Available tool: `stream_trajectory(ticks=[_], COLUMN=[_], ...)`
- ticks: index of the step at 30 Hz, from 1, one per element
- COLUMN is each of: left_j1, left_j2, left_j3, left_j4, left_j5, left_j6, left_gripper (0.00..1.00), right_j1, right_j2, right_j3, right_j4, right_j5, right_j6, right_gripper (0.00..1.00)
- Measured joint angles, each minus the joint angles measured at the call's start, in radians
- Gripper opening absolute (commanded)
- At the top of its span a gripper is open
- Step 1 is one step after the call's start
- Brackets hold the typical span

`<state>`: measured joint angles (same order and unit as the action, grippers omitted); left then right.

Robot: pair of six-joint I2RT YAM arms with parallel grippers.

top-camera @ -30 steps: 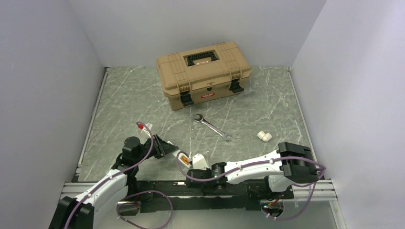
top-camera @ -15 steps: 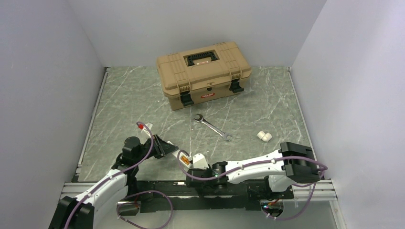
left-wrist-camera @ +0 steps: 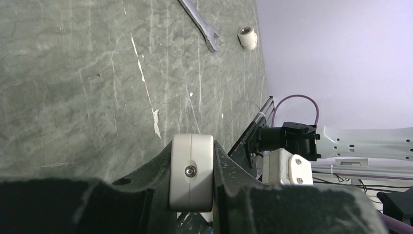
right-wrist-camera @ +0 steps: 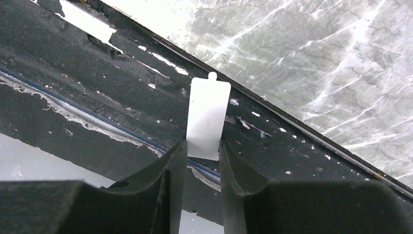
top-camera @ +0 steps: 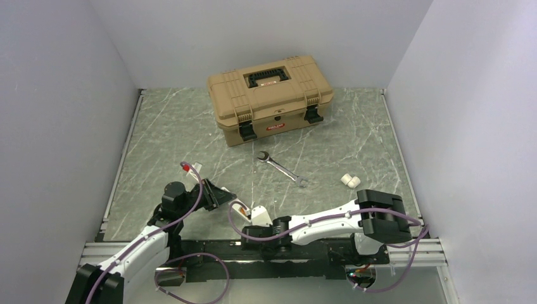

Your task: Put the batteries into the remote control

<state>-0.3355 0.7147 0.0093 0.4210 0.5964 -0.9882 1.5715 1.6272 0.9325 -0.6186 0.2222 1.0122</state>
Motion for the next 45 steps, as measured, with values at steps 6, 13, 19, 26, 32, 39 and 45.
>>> stream_trajectory(ticks=[6, 13, 19, 26, 32, 39, 45], left_j1=[0.0, 0.0, 0.0, 0.0, 0.0, 0.0, 0.0], left_j2=[0.003, 0.002, 0.002, 0.003, 0.003, 0.001, -0.006], left_j3=[0.0, 0.0, 0.0, 0.0, 0.0, 0.0, 0.0], left_j4=[0.0, 0.0, 0.0, 0.0, 0.0, -0.001, -0.008], left_j5=[0.0, 0.0, 0.0, 0.0, 0.0, 0.0, 0.0], left_j6=[0.0, 0.0, 0.0, 0.0, 0.0, 0.002, 0.004], left_gripper=[0.02, 0.02, 0.02, 0.02, 0.02, 0.02, 0.02], right_j1=[0.003, 0.009, 0.01, 0.01, 0.01, 0.01, 0.009], right_j2=[0.031, 0.029, 0.0, -0.018, -0.005, 0.034, 0.041], right_j3=[0.031, 0.037, 0.037, 0.032, 0.033, 0.034, 0.041], right_j4=[-0.008, -0.008, -0.014, -0.016, -0.017, -0.014, -0.028], right_j5=[-0.001, 0.019, 0.045, 0.053, 0.057, 0.056, 0.061], right_j6=[0.001, 0.012, 0.021, 0.032, 0.04, 0.035, 0.027], right_gripper=[0.24, 0.23, 0.24, 0.44, 0.51, 0.37, 0.32])
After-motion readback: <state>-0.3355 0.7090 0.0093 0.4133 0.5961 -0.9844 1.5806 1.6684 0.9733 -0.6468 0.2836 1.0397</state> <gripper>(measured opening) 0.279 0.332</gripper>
